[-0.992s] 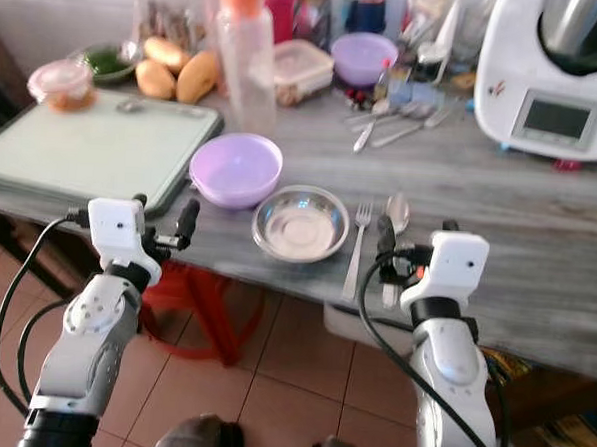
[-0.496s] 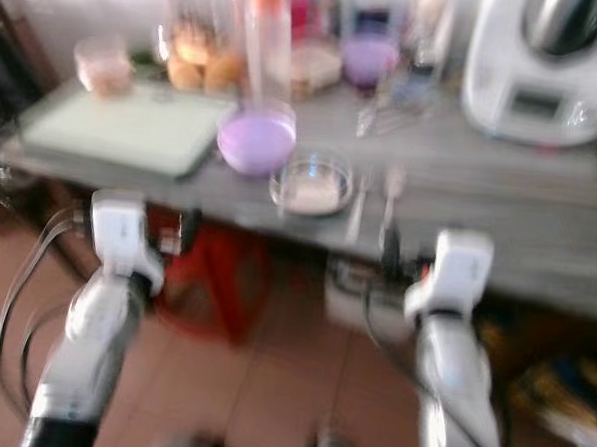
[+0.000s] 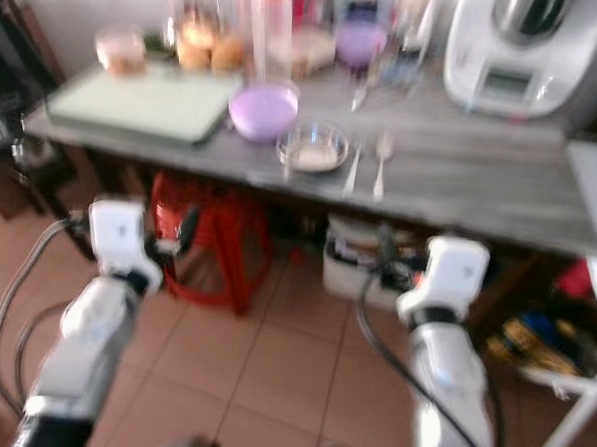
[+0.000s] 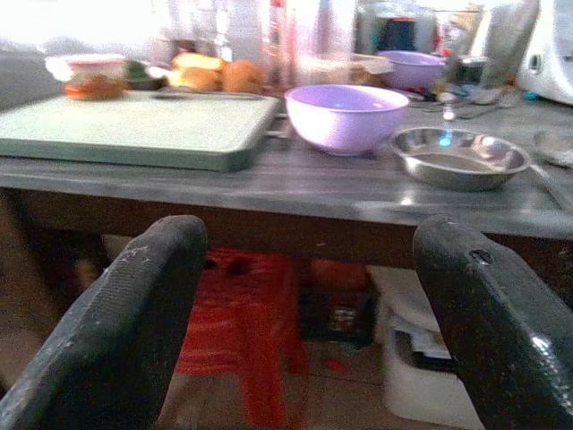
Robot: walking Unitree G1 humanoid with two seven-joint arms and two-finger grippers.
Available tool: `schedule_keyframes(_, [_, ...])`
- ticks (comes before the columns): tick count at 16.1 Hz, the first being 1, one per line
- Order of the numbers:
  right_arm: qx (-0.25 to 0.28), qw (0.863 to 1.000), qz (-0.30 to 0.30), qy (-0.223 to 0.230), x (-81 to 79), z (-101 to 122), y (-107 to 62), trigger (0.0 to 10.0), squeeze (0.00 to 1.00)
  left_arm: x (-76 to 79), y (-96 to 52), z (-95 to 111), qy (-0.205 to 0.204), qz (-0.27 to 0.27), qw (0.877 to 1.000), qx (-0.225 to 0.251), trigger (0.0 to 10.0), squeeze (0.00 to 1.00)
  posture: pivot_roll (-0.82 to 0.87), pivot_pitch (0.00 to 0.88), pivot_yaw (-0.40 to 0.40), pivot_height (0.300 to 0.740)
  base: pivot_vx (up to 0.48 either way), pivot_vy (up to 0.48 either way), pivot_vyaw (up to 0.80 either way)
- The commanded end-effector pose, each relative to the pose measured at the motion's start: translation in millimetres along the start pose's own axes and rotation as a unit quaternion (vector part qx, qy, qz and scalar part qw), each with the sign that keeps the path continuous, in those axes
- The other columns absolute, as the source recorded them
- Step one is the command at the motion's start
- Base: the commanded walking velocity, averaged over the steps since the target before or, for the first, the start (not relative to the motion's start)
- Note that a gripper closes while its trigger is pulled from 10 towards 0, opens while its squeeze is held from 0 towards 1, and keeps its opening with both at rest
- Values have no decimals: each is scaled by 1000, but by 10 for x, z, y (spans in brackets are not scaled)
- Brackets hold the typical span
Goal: Setting the table
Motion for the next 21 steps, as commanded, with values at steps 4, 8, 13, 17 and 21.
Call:
schedule_keyframes(4, [4, 1000, -2, -4, 27, 22, 12, 10000, 0, 12, -10, -5, -2, -1, 1000, -2, 10000, 0, -26, 0, 49, 740, -184, 0, 0])
schedule_keyframes(8, [4, 1000, -3, -6, 32, 14, 17, 10000, 0, 17, -16, -7, -2, -2, 1000, -1, 10000, 0, -24, 0, 46, 740, -65, 0, 0])
schedule_keyframes(13, [0, 1000, 3, -6, 0, -5, 13, 10000, 0, 29, -3, 85, -9, -2, 1000, 25, 10000, 0, -25, 0, 46, 740, 0, 0, 0])
schedule_keyframes(17, [3, 1000, 1, -4, 6, 3, 27, 10000, 0, 108, -17, 87, -16, -34, 999, 26, 10000, 0, -25, 0, 49, 740, 0, 0, 0])
schedule_keyframes(21, [1, 1000, 2, -3, 0, 0, 36, 10000, 0, 120, -17, 88, -13, -36, 999, 25, 10000, 0, -24, 0, 49, 740, 0, 0, -427])
Point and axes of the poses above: a point about 5 cm out from each wrist's last joint towards the gripper, its own y axis pointing out of the wrist towards the gripper, its own z axis along the axis of the wrist's last joint, x = y × z, the point moved 6 cm from there along y, pointing out of the wrist towards the gripper, and after that the axes turned 15 degrees about y, right-handed, at the moved point
